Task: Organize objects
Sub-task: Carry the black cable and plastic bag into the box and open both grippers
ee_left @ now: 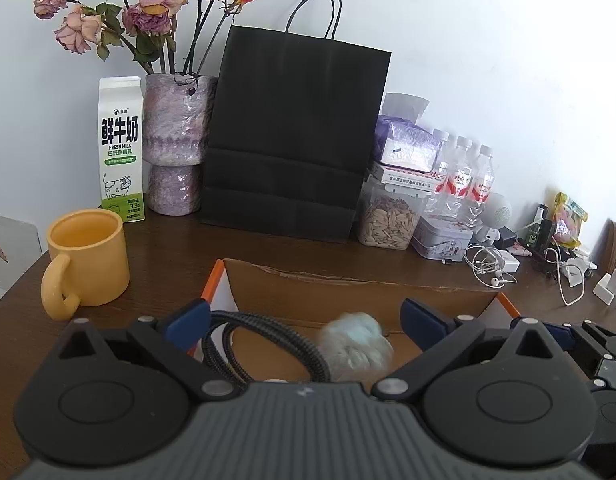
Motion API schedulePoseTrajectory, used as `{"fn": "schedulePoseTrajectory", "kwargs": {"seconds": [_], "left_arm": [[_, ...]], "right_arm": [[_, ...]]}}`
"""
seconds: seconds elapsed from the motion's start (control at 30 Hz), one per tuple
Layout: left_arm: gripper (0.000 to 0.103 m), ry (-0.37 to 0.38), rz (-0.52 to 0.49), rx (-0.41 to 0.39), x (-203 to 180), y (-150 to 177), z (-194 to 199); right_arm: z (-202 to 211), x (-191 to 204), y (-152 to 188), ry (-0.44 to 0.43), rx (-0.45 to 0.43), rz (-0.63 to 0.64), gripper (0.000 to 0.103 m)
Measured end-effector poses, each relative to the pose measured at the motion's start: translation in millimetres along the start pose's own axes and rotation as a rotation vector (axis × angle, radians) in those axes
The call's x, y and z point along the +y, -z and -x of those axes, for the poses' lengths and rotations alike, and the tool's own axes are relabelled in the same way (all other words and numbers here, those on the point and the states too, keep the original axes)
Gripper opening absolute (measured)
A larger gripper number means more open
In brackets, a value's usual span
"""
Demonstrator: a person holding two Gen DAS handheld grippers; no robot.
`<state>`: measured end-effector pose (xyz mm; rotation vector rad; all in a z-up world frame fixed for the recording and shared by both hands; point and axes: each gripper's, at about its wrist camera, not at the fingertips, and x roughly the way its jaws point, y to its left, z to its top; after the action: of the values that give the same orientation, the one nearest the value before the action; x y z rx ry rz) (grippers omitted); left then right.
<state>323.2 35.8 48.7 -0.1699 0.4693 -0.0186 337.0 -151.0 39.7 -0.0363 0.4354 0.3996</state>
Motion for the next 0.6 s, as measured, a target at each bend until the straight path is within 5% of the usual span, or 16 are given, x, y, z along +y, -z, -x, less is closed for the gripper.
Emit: {"fn": "schedulePoseTrajectory", "kwargs": {"seconds": [0.6], "left_arm": [[0.103, 0.012, 0.001, -0.062, -6, -1, 26]], "right_arm": [[22, -4, -1, 0.017, -0.042, -0.006, 0.103]]}}
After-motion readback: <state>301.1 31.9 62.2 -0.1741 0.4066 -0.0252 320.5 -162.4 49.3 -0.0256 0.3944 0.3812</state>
